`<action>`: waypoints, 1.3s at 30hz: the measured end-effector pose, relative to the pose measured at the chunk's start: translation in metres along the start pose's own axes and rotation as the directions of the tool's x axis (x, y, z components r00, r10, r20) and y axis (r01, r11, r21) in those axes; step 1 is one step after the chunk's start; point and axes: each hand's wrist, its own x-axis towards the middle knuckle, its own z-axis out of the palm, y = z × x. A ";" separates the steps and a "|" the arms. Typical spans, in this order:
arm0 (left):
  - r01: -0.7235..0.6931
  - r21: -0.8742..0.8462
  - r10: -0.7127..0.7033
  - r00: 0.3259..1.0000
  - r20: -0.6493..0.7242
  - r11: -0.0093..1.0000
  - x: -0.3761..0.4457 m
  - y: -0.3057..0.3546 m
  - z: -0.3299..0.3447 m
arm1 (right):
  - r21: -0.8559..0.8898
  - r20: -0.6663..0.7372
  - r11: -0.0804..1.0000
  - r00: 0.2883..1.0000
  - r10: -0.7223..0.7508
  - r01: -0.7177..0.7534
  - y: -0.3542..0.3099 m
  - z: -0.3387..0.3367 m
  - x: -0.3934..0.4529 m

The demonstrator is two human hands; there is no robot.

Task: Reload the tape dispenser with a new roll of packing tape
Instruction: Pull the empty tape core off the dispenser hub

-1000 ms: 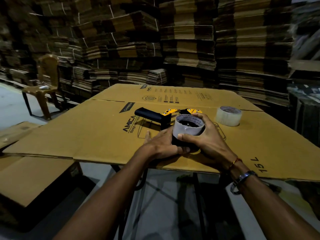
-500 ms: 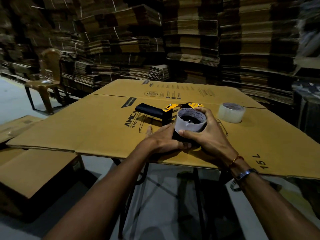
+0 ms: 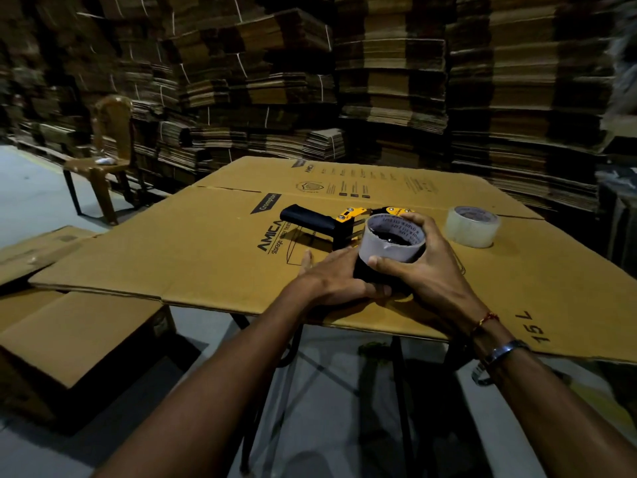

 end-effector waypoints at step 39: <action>0.072 0.004 -0.069 0.964 -0.255 0.997 -0.003 -0.004 0.012 | -0.150 -0.287 0.915 0.902 0.323 -0.375 0.001 -0.144 -0.063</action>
